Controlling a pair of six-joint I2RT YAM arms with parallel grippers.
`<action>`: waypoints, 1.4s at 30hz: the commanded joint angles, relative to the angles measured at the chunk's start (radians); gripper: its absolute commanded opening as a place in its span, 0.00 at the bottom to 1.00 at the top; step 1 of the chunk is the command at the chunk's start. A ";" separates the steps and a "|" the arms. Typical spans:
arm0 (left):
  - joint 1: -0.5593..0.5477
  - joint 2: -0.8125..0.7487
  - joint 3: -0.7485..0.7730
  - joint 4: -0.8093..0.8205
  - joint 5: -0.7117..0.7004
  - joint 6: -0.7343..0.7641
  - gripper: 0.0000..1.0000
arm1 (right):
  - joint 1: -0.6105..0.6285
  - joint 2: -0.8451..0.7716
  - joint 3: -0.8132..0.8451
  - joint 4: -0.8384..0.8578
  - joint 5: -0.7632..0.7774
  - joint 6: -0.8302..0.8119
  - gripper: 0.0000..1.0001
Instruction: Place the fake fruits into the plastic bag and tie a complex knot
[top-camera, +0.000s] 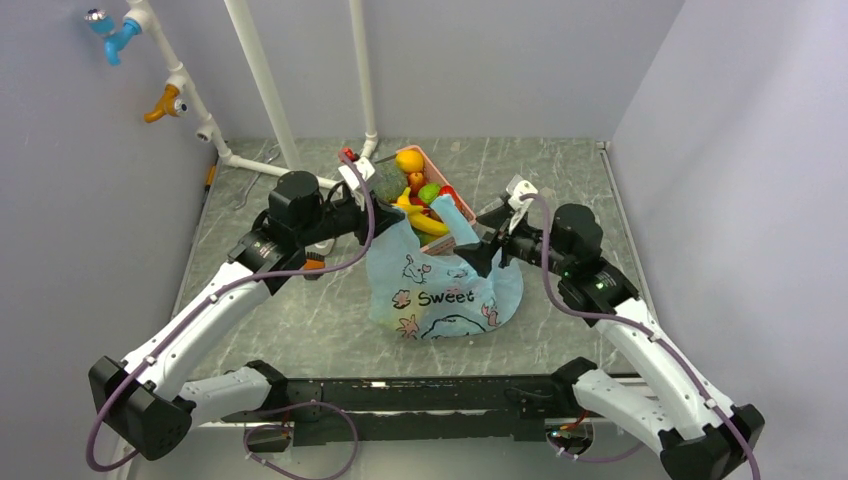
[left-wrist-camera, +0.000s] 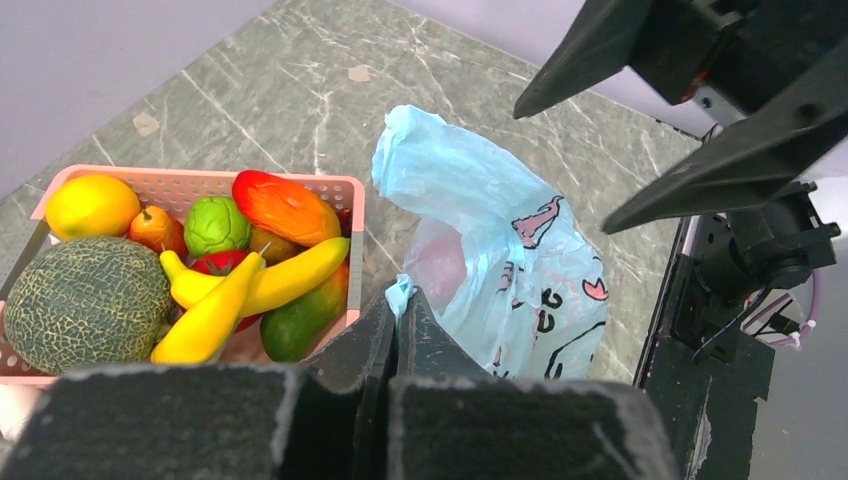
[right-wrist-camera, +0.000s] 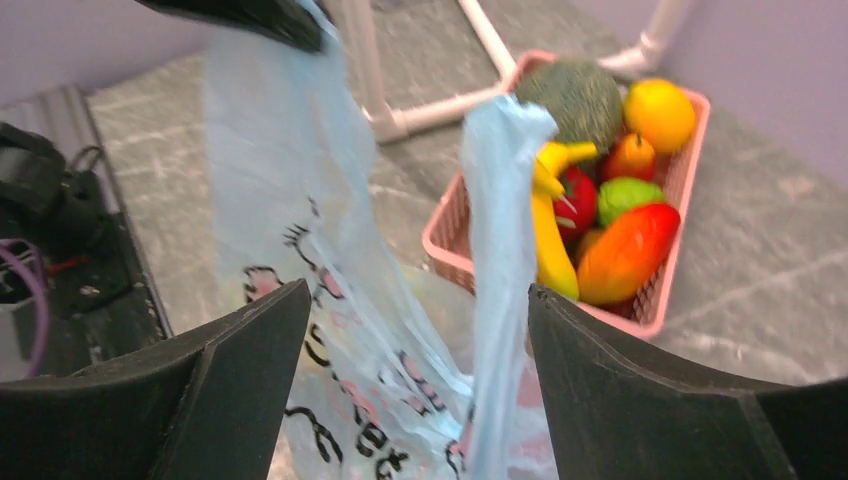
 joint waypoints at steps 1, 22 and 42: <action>-0.009 -0.018 -0.001 0.054 0.022 -0.018 0.00 | 0.055 0.031 0.032 0.095 -0.128 0.041 0.81; 0.086 -0.054 0.190 -0.445 0.293 0.407 0.82 | 0.279 0.388 -0.173 0.633 -0.182 -0.089 0.00; 0.027 0.238 0.411 -0.979 0.533 1.230 0.83 | 0.296 0.424 -0.061 0.440 -0.428 -0.393 0.00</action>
